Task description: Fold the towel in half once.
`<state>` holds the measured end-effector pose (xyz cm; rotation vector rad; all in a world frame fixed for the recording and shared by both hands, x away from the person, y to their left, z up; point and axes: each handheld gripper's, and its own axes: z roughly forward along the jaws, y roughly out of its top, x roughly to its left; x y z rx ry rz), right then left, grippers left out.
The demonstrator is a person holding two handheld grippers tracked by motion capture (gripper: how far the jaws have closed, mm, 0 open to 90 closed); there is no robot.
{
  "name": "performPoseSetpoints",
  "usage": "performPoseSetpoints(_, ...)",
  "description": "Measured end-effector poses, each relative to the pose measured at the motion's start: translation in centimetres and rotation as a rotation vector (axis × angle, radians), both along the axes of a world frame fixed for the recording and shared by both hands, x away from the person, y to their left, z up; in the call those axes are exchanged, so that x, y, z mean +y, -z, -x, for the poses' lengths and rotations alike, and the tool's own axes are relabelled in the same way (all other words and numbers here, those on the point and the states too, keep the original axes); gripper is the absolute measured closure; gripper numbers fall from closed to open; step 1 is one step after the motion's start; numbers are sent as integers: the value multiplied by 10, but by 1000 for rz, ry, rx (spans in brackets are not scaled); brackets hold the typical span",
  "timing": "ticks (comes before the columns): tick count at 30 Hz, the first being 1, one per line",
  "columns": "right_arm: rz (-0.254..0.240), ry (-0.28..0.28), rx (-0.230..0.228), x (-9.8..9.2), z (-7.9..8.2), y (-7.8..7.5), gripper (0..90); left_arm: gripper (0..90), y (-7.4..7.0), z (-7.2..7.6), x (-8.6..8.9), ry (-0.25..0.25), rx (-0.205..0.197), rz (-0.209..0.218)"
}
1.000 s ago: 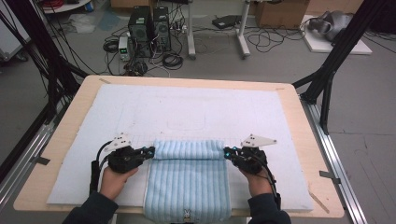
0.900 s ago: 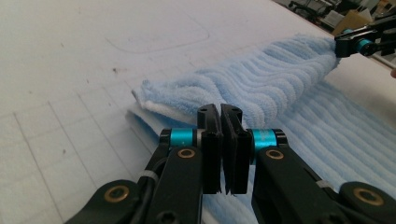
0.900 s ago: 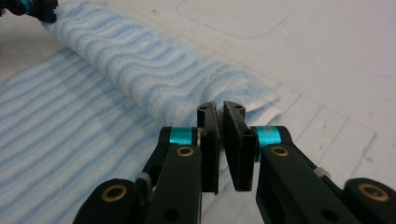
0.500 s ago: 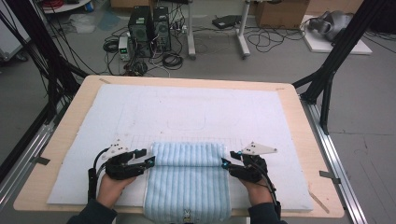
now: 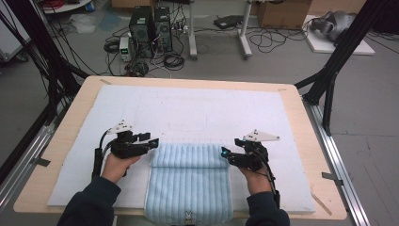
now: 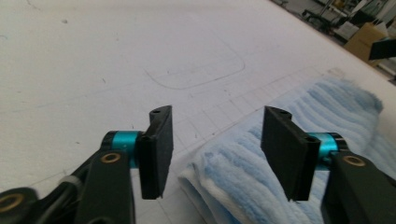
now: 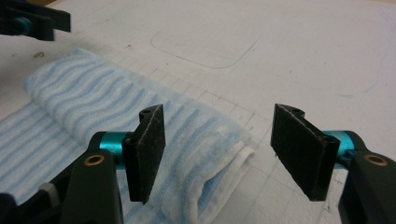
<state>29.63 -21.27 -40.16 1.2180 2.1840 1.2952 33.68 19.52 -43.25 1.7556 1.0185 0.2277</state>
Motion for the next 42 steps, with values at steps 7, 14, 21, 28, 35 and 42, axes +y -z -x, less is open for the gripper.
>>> performPoseSetpoints(7, -2, -3, 6, 0, 0, 1, 352, 709, 12, -4, -3, 35, 48, -73)
performPoseSetpoints(14, 15, 37, 17, 0, -6, 2, 473, 855, 3, 4, -4, 53, -20, -61)
performPoseSetpoints(21, 64, 21, 75, 14, -26, 7, 498, 854, -2, 8, -1, 50, -35, -26)
performPoseSetpoints(28, 67, -42, 201, 17, -42, 23, 810, 856, -7, 15, 0, 61, -48, 12)
performPoseSetpoints(35, 45, -62, 81, 10, -22, 12, 892, 856, -11, 26, 3, 68, -61, 37)
performPoseSetpoints(42, -2, -88, -9, 5, 10, -2, 892, 855, -17, 49, 7, 92, -86, 73)
